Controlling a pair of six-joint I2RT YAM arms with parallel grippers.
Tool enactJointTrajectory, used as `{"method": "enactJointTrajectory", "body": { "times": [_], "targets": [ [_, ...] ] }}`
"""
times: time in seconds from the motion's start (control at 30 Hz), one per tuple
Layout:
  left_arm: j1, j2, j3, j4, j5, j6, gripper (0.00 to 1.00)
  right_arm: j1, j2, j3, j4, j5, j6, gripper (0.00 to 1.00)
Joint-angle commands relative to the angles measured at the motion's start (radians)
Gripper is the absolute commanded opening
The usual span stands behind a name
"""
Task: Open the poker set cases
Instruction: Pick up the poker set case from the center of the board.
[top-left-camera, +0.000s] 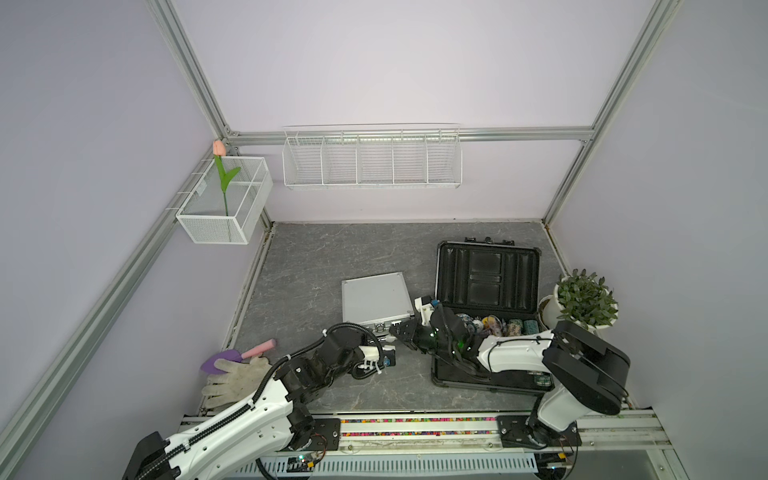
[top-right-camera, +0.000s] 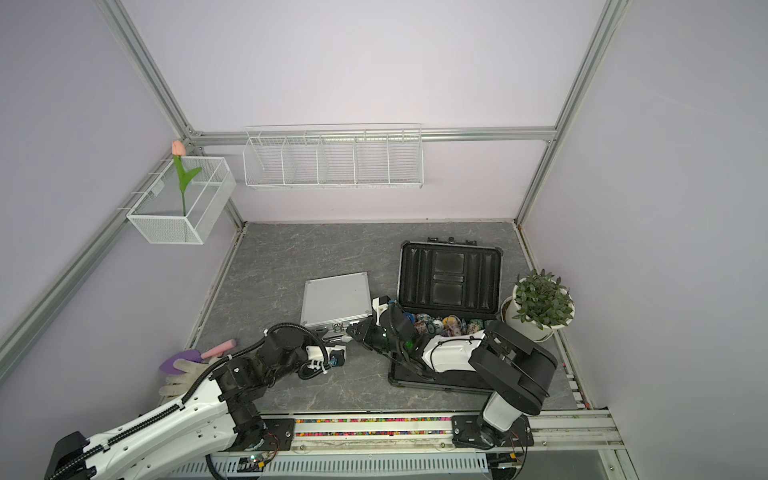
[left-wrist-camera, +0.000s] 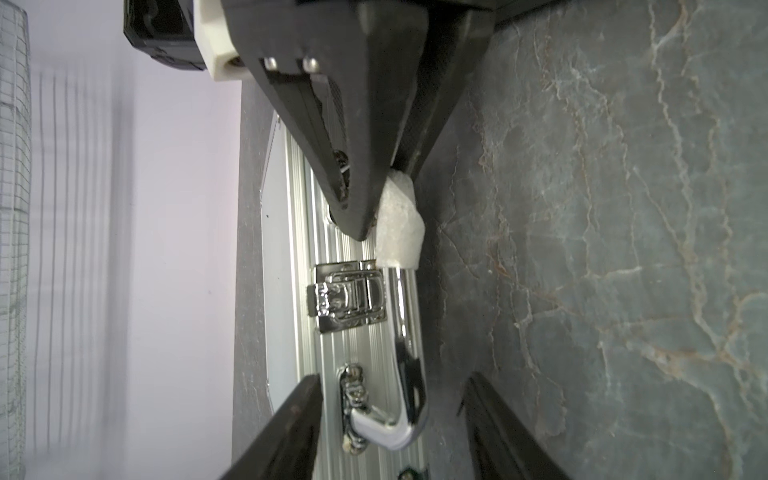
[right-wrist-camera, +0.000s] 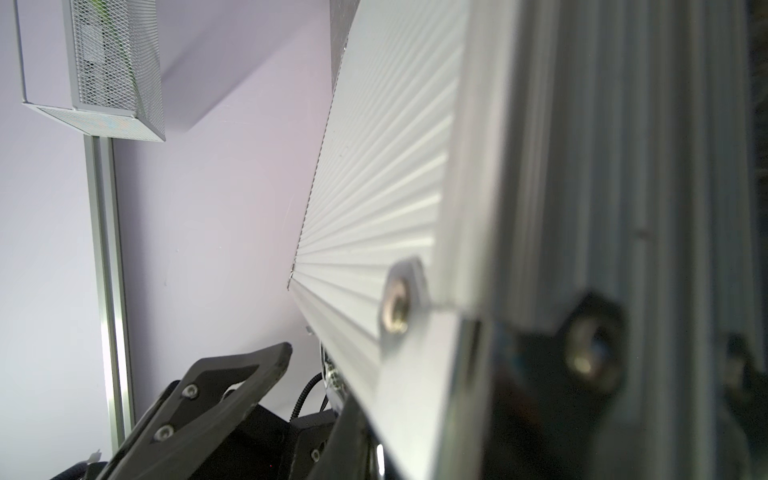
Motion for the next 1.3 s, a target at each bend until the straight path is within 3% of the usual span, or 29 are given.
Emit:
{"method": "enactJointTrajectory", "body": {
  "times": [0.0, 0.17, 0.63, 1.03, 1.27],
  "targets": [
    [-0.004, -0.001, 0.003, 0.048, -0.030, 0.007, 0.54, -0.001, -0.046, 0.035, 0.037, -0.026, 0.048, 0.07],
    [-0.004, -0.008, -0.010, 0.070, -0.057, 0.024, 0.45, -0.001, -0.055, 0.031, 0.038, -0.038, 0.063, 0.07],
    [-0.003, -0.010, -0.024, 0.063, -0.053, 0.045, 0.47, 0.000, -0.001, 0.010, 0.179, -0.089, 0.235, 0.07],
    [-0.003, -0.021, -0.024, 0.084, -0.081, 0.045, 0.28, 0.000, 0.034, -0.009, 0.264, -0.113, 0.312, 0.07],
    [-0.003, -0.018, -0.027, 0.096, -0.091, 0.044, 0.30, 0.006, 0.035, -0.014, 0.320, -0.116, 0.350, 0.07]
  ]
}}
